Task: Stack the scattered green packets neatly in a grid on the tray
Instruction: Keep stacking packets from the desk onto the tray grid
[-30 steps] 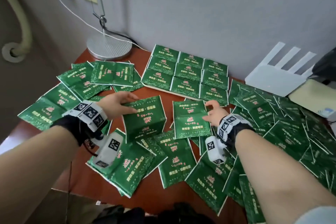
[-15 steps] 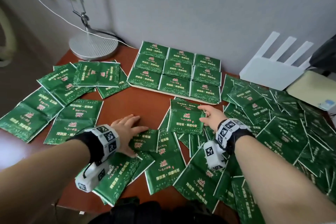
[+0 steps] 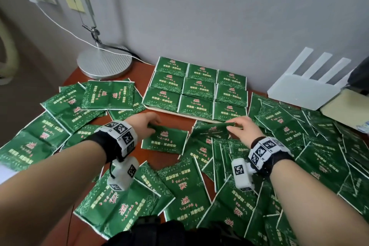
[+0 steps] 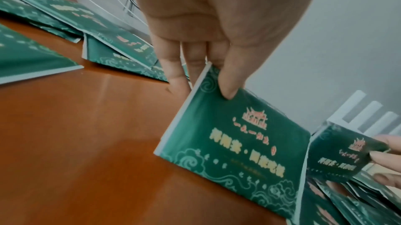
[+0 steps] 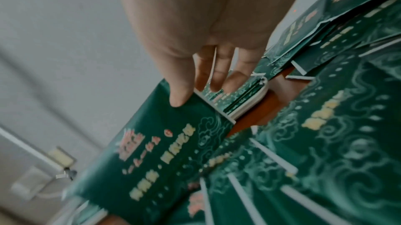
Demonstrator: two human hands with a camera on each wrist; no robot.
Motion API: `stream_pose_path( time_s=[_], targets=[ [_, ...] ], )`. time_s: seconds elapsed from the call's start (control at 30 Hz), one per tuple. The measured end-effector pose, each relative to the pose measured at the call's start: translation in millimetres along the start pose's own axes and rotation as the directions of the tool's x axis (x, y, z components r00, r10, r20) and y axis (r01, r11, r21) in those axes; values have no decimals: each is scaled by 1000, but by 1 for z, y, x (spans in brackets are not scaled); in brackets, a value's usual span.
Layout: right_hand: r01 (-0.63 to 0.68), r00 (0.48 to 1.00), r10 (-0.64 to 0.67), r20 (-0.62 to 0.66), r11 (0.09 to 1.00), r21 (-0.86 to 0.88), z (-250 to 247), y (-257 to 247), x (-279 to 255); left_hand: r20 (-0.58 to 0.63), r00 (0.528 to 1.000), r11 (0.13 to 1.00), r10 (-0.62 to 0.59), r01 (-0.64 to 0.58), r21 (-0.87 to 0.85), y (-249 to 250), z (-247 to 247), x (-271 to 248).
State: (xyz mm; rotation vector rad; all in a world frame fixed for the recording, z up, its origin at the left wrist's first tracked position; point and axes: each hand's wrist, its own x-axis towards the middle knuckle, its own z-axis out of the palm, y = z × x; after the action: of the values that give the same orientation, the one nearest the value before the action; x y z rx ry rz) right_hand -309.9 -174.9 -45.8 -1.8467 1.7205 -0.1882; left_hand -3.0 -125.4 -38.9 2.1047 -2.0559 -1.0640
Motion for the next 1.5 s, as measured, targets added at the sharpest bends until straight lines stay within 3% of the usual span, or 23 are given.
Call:
stream_pose_path(
  time_s=[0.17,0.33,0.4,0.57,0.63,0.73,0.93,1.2,1.33,1.5],
  targets=[
    [-5,998,12,59,994,-107,13,11,-1,70,997,999,22,-24,34,-4,8,9],
    [-30,995,35,94,998,-57,20,13,2,149,988,993,36,-52,106,1,21,8],
    [-53,995,56,88,998,-27,18,11,2,108,992,994,65,-74,80,4,17,9],
    [-97,994,97,57,995,8,12,15,0,-167,977,981,136,-156,-114,6,-1,14],
    [-120,990,122,77,992,-36,15,17,-2,-168,975,980,146,-165,-110,5,2,15],
    [-140,984,144,105,989,-46,21,21,-3,-119,990,985,80,-97,-144,-1,15,16],
    [-160,980,168,105,984,-82,23,18,2,-176,966,908,-191,106,-405,-17,30,25],
    [-126,992,125,18,987,101,8,16,14,-125,976,896,-179,110,-430,-18,2,40],
    [-131,980,166,-112,954,269,-15,12,34,-189,955,857,-227,103,-504,-26,-26,60],
    [-204,955,261,-140,921,331,-35,21,73,-164,946,859,-281,171,-482,-40,-43,92]
  ],
)
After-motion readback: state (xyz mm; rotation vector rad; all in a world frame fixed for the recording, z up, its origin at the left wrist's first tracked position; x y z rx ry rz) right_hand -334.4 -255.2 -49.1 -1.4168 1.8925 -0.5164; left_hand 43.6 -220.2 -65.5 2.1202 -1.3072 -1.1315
